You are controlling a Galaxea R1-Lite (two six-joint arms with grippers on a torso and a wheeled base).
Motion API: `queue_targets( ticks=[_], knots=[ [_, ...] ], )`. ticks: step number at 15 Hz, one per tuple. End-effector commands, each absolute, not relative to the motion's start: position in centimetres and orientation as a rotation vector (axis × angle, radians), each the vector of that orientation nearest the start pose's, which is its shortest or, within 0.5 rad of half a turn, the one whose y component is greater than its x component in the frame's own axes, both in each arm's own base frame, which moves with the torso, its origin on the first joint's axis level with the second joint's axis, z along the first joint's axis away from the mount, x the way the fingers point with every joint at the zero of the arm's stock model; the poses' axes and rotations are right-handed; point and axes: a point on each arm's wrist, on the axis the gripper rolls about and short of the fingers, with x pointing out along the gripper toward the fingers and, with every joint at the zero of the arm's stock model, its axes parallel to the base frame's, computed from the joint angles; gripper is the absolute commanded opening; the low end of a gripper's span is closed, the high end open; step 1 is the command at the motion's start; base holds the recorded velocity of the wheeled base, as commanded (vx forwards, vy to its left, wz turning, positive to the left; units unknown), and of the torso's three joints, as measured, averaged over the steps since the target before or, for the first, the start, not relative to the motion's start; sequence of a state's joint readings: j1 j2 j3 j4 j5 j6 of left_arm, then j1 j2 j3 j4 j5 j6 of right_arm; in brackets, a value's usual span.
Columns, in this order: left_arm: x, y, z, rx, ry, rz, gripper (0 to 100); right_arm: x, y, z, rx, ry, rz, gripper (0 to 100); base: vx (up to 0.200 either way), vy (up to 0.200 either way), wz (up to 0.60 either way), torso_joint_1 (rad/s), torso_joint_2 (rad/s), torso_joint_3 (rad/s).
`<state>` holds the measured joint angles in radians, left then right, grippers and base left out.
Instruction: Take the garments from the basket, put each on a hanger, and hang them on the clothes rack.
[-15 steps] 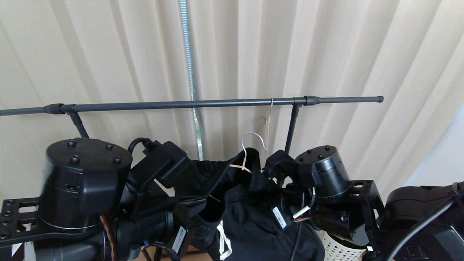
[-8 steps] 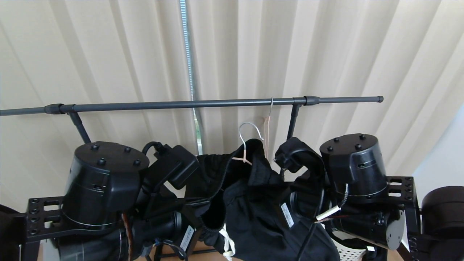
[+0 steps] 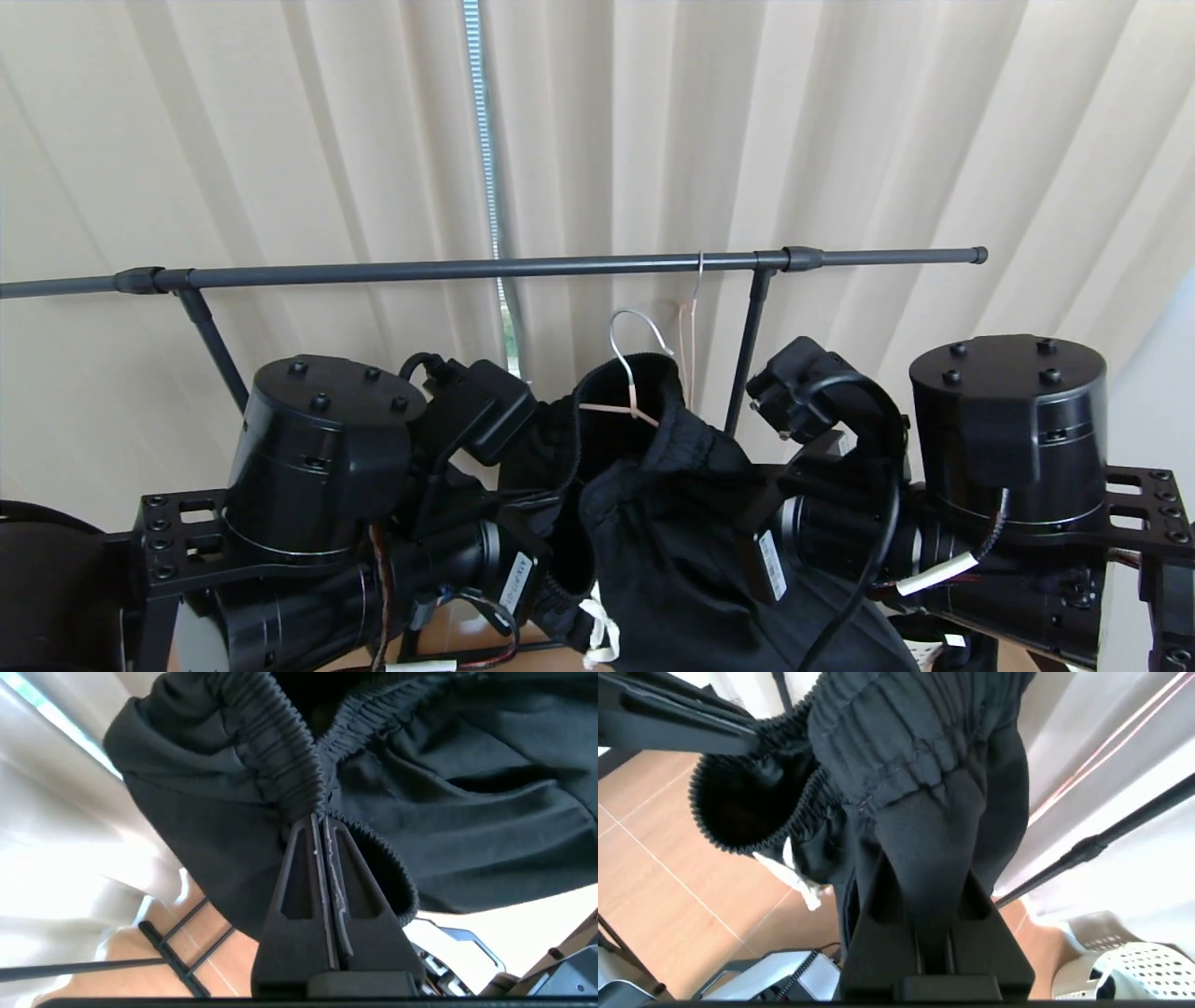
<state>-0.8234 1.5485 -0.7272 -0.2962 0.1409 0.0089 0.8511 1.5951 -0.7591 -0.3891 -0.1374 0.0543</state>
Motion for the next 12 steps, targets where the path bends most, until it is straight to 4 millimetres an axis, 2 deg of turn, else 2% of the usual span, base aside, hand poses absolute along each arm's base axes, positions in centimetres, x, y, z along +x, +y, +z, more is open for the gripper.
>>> queue_targets(
  ticks=[1,12],
  knots=[
    [17.65,-18.77,17.20,0.259,0.472,-0.673,0,17.95,20.10,17.75,-0.161,0.414,0.698,0,0.000,0.000,0.00,0.000,0.00,0.000],
    [17.44,-19.31,17.74,0.254,0.450,-0.696,0,18.04,20.05,17.91,-0.049,0.274,0.900,0,0.000,0.000,0.00,0.000,0.00,0.000]
  ],
)
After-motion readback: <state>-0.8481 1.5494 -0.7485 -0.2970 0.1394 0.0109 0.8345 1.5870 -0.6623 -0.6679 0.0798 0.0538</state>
